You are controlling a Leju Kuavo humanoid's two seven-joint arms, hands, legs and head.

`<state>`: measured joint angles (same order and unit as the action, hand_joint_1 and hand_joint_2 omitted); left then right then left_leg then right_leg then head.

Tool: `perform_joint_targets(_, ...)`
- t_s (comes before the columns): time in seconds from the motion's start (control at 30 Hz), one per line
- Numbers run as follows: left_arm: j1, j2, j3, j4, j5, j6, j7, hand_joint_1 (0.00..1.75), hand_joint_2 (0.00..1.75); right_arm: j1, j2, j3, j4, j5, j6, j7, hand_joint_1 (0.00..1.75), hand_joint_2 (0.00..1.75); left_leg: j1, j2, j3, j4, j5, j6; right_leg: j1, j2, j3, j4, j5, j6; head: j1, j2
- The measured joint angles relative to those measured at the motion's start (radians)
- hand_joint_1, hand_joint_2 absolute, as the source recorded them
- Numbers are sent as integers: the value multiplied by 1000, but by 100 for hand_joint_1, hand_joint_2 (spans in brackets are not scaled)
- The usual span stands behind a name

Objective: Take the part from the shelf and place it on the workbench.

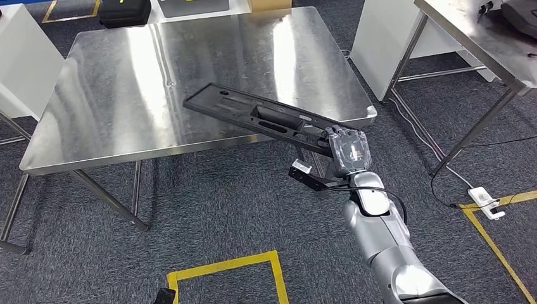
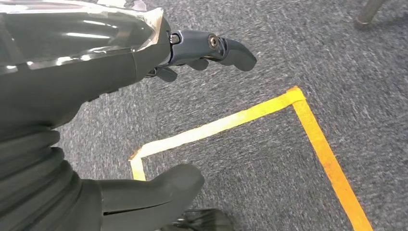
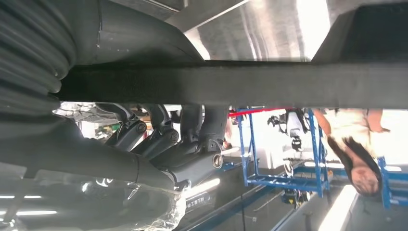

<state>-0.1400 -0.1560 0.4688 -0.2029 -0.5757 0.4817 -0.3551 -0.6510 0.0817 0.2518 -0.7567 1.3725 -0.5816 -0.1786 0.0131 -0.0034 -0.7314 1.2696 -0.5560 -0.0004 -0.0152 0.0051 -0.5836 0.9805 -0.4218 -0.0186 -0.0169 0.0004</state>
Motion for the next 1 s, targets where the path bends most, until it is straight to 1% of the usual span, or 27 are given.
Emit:
perform_joint_targets(0.03, 2, 0, 2, 0, 1, 0, -1, 0, 175, -2, 4, 1, 7, 7, 3, 5, 175, 175, 0, 0, 9, -46, 45, 3, 1, 1, 10, 0, -7, 1, 0, 0)
perform_joint_targets(0.07, 4, 1, 4, 0, 1, 0, -2, 0, 175, -7, 9, 1, 15, 12, 8, 9, 175, 175, -2, 0, 33, -117, 98, 10, 2, 1, 20, -1, -13, 3, 0, 0)
perform_joint_targets(0.1, 4, 2, 6, 0, 0, 0, -2, 0, 175, -17, 15, 2, 25, 14, 15, 12, 175, 175, -4, 1, 60, -184, 135, 19, 5, 2, 28, -1, -20, 6, 0, 0)
perform_joint_targets(0.13, 4, 4, 7, 0, -1, 0, -4, 0, 175, -31, 21, 2, 38, 14, 24, 14, 175, 175, -7, 2, 82, -236, 156, 27, 7, 3, 33, -1, -26, 10, 0, 0)
perform_joint_targets(0.17, 3, 5, 8, 0, -2, 0, -4, 0, 175, -45, 27, 3, 51, 13, 32, 15, 175, 175, -11, 2, 95, -265, 162, 34, 8, 4, 35, -2, -30, 14, 0, 0)
perform_joint_targets(0.2, 2, 6, 8, 0, -3, 0, -5, 0, 175, -59, 31, 3, 64, 11, 38, 15, 175, 175, -14, 2, 100, -271, 153, 39, 10, 4, 37, -3, -34, 20, 0, 0)
perform_joint_targets(0.27, 3, 6, 8, 0, -6, 0, -5, 0, 175, -81, 37, 3, 84, 0, 44, 8, 175, 175, -14, 1, 115, -285, 152, 49, 11, 3, 40, -6, -40, 30, 1, 0)
perform_joint_targets(0.3, 4, 6, 9, 0, -8, 0, -5, 0, 175, -92, 39, 3, 95, -9, 46, 1, 175, 175, -12, 1, 128, -295, 152, 54, 12, 1, 36, 6, -48, 33, 2, 0)
perform_joint_targets(0.33, 3, 6, 9, 0, -10, 0, -5, 0, 175, -104, 41, 2, 107, -21, 50, -8, 175, 175, -10, 2, 141, -304, 154, 60, 13, 0, 19, 40, -61, 32, 3, 0)
perform_joint_targets(0.37, 3, 6, 9, 0, -12, -1, -5, 0, 175, -116, 43, 2, 121, -31, 54, -16, 175, 175, -8, 2, 150, -310, 153, 64, 12, 0, -15, 99, -79, 30, 5, 0)
perform_joint_targets(0.4, 1, 6, 9, 0, -15, -2, -5, 0, 175, -129, 44, 2, 137, -38, 60, -22, 175, 175, -9, 2, 155, -312, 148, 68, 11, 0, -58, 171, -100, 27, 7, 0)
perform_joint_targets(0.43, 1, 6, 9, 0, -18, -2, -5, 0, 175, -141, 45, 1, 153, -41, 66, -26, 175, 175, -10, 0, 159, -311, 143, 69, 9, 0, -104, 240, -115, 28, 8, 0)
perform_joint_targets(0.47, 1, 5, 9, 0, -20, -4, -4, 0, 175, -152, 47, 1, 168, -40, 74, -30, 175, 175, -10, -2, 165, -310, 137, 69, 7, 0, -139, 283, -118, 32, 9, 0)
perform_joint_targets(0.5, 1, 5, 9, 0, -23, -4, -4, 0, 175, -162, 49, 1, 182, -36, 81, -35, 175, 175, -10, -4, 171, -309, 130, 68, 5, 0, -155, 288, -105, 40, 11, 0)
perform_joint_targets(0.53, 2, 5, 9, 0, -26, -5, -3, 0, 175, -173, 51, 2, 194, -30, 88, -40, 175, 175, -10, -7, 179, -306, 122, 65, 4, -1, -148, 248, -73, 51, 12, 0)
perform_joint_targets(0.57, 2, 4, 9, 0, -28, -6, -2, 0, 175, -184, 55, 3, 204, -24, 94, -45, 175, 175, -10, -8, 188, -303, 112, 61, 2, -2, -123, 176, -31, 61, 13, 0)
perform_joint_targets(0.6, 1, 4, 9, 0, -30, -6, -2, 0, 175, -196, 59, 4, 213, -21, 97, -48, 175, 175, -12, -9, 195, -297, 100, 55, 2, -4, -92, 103, 7, 66, 13, 0)
perform_joint_targets(0.63, 0, 4, 9, 0, -31, -6, -2, 0, 175, -207, 66, 6, 221, -19, 100, -49, 175, 175, -14, -9, 200, -291, 89, 50, 1, -6, -66, 44, 33, 65, 14, 0)
perform_joint_targets(0.67, -1, 4, 9, 0, -31, -6, -1, 0, 175, -217, 71, 8, 228, -18, 101, -50, 175, 175, -16, -8, 203, -286, 80, 44, 2, -7, -50, 13, 45, 59, 14, 0)
perform_joint_targets(0.73, -2, 4, 9, 0, -31, -6, 0, 0, 175, -230, 81, 10, 238, -18, 104, -50, 175, 175, -15, -7, 206, -285, 69, 35, 4, -6, -44, 6, 41, 43, 13, 0)
perform_joint_targets(0.8, -2, 5, 9, -1, -32, -6, 0, 0, 175, -239, 85, 10, 244, -17, 105, -50, 175, 175, -11, -5, 202, -273, 56, 24, -1, -5, -36, 4, 34, 29, 11, 0)
perform_joint_targets(0.83, -2, 6, 9, -1, -32, -6, 0, 0, 175, -242, 88, 10, 246, -17, 105, -50, 175, 175, -8, -4, 189, -245, 40, 18, -5, -4, -30, 2, 30, 21, 8, 0)
perform_joint_targets(0.87, -2, 7, 9, -1, -32, -6, 0, 0, 175, -245, 92, 10, 248, -17, 105, -50, 175, 175, -5, -3, 162, -194, 18, 12, -7, -2, -25, 1, 26, 14, 4, 0)
perform_joint_targets(0.9, -3, 7, 9, -1, -32, -6, 0, 0, 175, -248, 95, 10, 251, -17, 105, -49, 175, 175, -3, -1, 123, -127, -7, 7, -6, -2, -21, 1, 21, 8, 1, 0)
perform_joint_targets(0.93, -3, 7, 9, -1, -32, -6, 0, 0, 175, -249, 98, 10, 254, -18, 105, -49, 175, 175, -1, -1, 77, -57, -28, 2, -6, -1, -17, 1, 17, 4, 0, 0)
perform_joint_targets(0.97, -2, 7, 9, -1, -32, -6, 0, 0, 175, -249, 100, 10, 257, -18, 105, -49, 175, 175, 1, -1, 37, -7, -34, -1, -5, 0, -13, 1, 12, 2, 0, 0)
perform_joint_targets(1.0, -1, 7, 9, -1, -32, -6, 1, 0, 175, -249, 100, 10, 260, -18, 105, -49, 175, 175, 3, 0, 12, 9, -18, -3, -4, 1, -7, 2, 7, 3, -1, 0)
